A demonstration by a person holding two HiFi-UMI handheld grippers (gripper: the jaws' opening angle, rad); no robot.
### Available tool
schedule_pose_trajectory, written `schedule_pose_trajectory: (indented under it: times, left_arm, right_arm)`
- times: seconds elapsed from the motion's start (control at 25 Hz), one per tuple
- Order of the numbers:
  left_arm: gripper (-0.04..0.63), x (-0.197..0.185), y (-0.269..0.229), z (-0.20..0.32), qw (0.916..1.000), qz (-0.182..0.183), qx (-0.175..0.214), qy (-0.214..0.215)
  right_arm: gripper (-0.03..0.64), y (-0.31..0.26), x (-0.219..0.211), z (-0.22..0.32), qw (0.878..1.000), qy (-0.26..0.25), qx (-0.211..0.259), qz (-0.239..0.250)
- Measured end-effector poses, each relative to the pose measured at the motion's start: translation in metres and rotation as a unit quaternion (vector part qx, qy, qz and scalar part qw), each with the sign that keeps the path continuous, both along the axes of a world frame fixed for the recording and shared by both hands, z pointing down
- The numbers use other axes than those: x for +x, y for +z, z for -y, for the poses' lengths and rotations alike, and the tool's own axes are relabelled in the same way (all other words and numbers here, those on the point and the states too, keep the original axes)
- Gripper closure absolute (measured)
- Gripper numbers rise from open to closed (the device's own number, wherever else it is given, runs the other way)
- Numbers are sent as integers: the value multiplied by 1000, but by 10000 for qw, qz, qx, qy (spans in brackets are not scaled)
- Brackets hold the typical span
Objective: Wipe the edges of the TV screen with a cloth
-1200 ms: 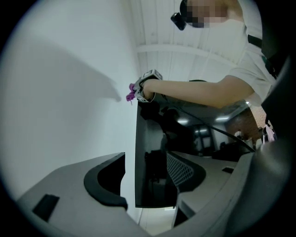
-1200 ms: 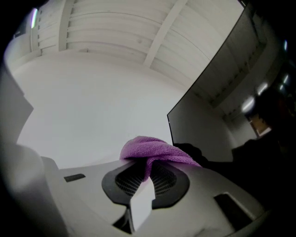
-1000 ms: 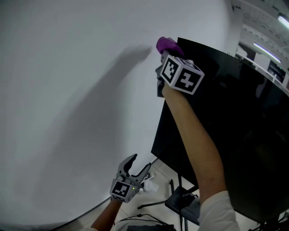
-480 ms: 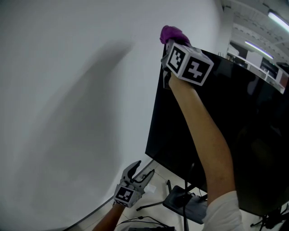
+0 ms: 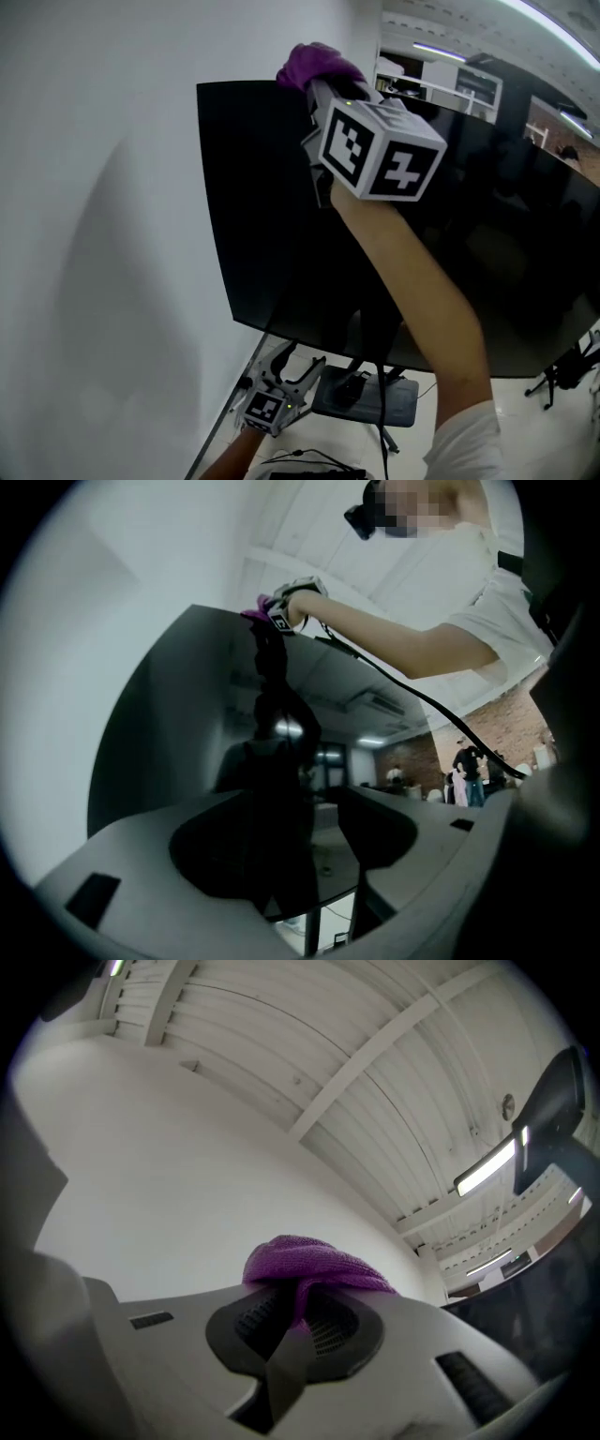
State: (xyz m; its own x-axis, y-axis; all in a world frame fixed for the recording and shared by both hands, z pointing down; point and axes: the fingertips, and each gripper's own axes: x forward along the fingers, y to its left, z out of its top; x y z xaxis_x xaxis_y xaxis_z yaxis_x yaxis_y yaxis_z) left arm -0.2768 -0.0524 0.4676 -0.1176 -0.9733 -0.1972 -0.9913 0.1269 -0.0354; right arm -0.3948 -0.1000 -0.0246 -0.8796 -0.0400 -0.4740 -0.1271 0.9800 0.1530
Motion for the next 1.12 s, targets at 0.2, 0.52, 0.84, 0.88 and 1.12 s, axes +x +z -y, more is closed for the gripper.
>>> schedule_pose_trajectory:
  times: [0.2, 0.52, 0.84, 0.88, 1.12]
  left_arm:
    - [330, 67, 1, 65, 9956, 30, -54, 930]
    - [328, 183, 1, 132, 9723, 227, -195, 2318]
    - [330, 249, 1, 164, 9545, 340, -231, 2953]
    - [328, 247, 0, 166, 9554, 301, -235, 2927]
    - [330, 228, -28, 166, 9696, -204, -251, 2426]
  right_arm:
    - [571, -2, 89, 60, 9981, 589, 160, 116]
    - [571, -10, 256, 169, 9773, 2079, 135, 394]
    - [572, -11, 398, 267, 9423, 3285, -225, 607]
    - [572, -11, 410, 273, 9388, 3388, -214, 591]
    - [571, 25, 452, 273, 9284, 3662, 360, 519]
